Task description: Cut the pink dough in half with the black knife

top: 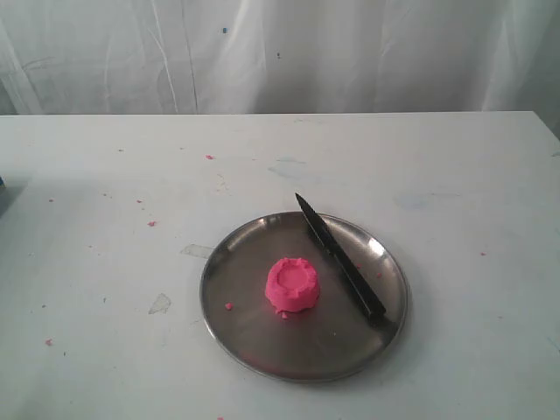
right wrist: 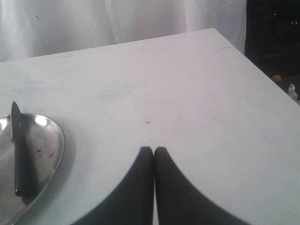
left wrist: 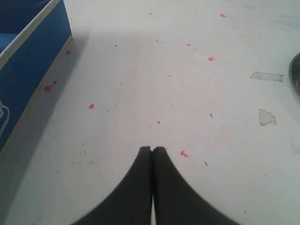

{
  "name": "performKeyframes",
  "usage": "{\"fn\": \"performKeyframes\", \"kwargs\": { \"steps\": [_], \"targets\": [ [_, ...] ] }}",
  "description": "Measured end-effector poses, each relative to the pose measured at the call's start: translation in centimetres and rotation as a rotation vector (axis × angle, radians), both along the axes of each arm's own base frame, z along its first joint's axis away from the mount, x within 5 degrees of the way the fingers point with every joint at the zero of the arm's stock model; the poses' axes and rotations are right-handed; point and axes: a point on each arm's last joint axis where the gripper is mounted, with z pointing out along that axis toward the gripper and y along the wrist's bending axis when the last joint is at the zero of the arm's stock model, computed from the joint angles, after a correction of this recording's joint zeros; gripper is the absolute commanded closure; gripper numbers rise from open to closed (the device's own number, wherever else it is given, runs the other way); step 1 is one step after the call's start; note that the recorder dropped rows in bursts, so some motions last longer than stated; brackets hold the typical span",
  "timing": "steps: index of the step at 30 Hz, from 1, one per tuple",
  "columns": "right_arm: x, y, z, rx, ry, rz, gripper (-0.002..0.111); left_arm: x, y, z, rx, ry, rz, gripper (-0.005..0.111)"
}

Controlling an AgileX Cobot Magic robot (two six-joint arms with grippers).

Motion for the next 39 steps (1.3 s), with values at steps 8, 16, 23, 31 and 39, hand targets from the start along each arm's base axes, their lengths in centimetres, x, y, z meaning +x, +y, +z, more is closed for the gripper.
{"fn": "performKeyframes", "kwargs": {
  "steps": [8,16,23,31,39],
  "targets": [
    [0.0,-0.1,0.1,-0.057,-0.013,-0.002,0.108,0.0,0.0,0.0,0.000,0.000,0.000,0.107],
    [0.1,-0.1,0.7,-0.151,-0.071,0.017,0.108,0.0,0.0,0.0,0.000,0.000,0.000,0.107],
    [-0.1,0.8,4.8,-0.177,-0.539,0.088,0.108,0.0,0.0,0.0,0.000,0.000,0.000,0.107],
    [-4.6,2.1,10.1,-0.171,-1.324,0.197,0.108,0.0,0.0,0.0,0.000,0.000,0.000,0.107],
    [-6.7,1.9,11.6,0.098,-1.536,0.328,0.108,0.0,0.0,0.0,0.000,0.000,0.000,0.107]
  ]
}}
